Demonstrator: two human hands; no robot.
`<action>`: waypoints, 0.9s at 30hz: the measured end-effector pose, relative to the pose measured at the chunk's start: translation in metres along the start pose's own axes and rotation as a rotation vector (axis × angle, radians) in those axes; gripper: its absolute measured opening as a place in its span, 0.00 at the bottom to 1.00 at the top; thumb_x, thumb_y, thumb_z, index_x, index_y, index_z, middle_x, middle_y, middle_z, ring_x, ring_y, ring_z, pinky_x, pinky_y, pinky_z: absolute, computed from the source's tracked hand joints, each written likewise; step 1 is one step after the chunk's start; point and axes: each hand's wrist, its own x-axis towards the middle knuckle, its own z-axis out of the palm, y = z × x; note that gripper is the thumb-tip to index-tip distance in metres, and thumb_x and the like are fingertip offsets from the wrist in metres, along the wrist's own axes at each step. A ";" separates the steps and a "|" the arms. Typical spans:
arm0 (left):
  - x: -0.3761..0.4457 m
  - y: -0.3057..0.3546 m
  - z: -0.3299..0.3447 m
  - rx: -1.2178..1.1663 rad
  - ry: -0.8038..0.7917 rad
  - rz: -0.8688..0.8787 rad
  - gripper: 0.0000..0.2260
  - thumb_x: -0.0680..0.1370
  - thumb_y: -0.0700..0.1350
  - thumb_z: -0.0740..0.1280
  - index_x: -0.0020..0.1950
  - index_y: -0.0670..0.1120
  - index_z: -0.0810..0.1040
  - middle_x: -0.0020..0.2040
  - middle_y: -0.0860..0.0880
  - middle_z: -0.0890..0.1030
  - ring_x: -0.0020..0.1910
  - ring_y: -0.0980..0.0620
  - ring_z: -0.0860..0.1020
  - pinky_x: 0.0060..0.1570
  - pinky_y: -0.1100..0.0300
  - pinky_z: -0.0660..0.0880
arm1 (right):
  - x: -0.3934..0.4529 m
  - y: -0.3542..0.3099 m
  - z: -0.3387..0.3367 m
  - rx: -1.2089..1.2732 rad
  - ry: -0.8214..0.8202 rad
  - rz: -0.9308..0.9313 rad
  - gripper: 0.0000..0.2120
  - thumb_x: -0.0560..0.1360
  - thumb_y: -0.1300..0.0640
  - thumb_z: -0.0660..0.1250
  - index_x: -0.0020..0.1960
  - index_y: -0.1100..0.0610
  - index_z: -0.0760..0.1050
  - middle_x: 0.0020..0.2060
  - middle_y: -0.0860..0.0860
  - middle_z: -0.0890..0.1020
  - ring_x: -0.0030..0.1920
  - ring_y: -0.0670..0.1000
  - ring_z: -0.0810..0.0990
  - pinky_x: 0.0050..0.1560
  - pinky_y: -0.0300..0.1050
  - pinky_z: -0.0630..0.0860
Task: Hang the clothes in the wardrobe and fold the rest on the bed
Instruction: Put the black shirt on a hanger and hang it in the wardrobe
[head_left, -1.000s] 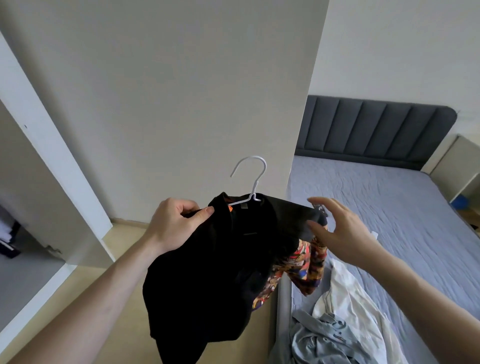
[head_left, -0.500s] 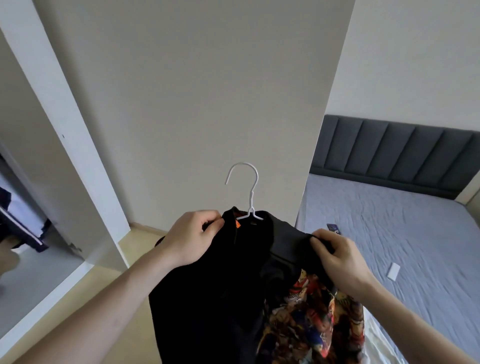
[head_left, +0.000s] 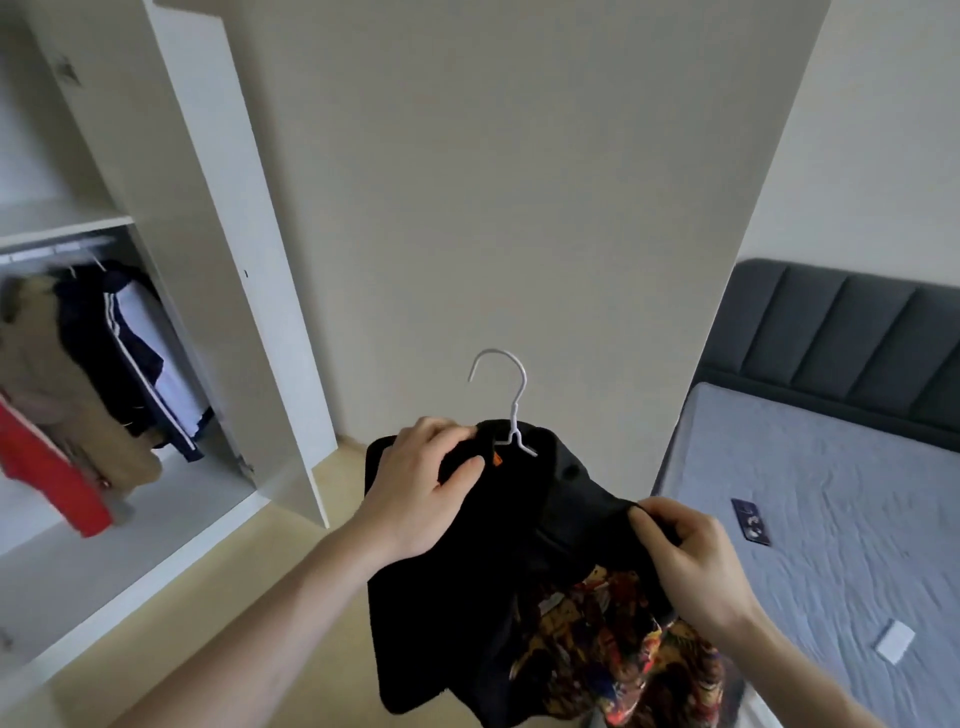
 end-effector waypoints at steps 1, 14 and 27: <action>-0.006 -0.003 -0.001 -0.007 0.012 -0.026 0.21 0.77 0.66 0.59 0.67 0.60 0.76 0.60 0.66 0.70 0.64 0.60 0.68 0.71 0.53 0.63 | 0.001 0.000 0.005 0.004 -0.016 -0.007 0.09 0.82 0.53 0.66 0.46 0.51 0.83 0.36 0.48 0.84 0.40 0.49 0.83 0.44 0.57 0.80; -0.009 -0.039 -0.026 0.095 0.186 -0.231 0.15 0.71 0.70 0.68 0.47 0.61 0.78 0.45 0.63 0.80 0.50 0.65 0.77 0.43 0.68 0.70 | 0.030 -0.016 0.041 0.113 -0.153 -0.020 0.11 0.82 0.53 0.65 0.45 0.49 0.83 0.37 0.45 0.85 0.41 0.45 0.83 0.45 0.50 0.79; 0.022 -0.087 -0.073 -0.067 0.074 -0.193 0.09 0.80 0.56 0.67 0.43 0.54 0.78 0.41 0.57 0.83 0.42 0.56 0.81 0.46 0.58 0.78 | 0.075 -0.066 0.142 0.072 -0.245 -0.052 0.10 0.82 0.52 0.65 0.46 0.49 0.83 0.37 0.46 0.85 0.40 0.46 0.83 0.44 0.51 0.79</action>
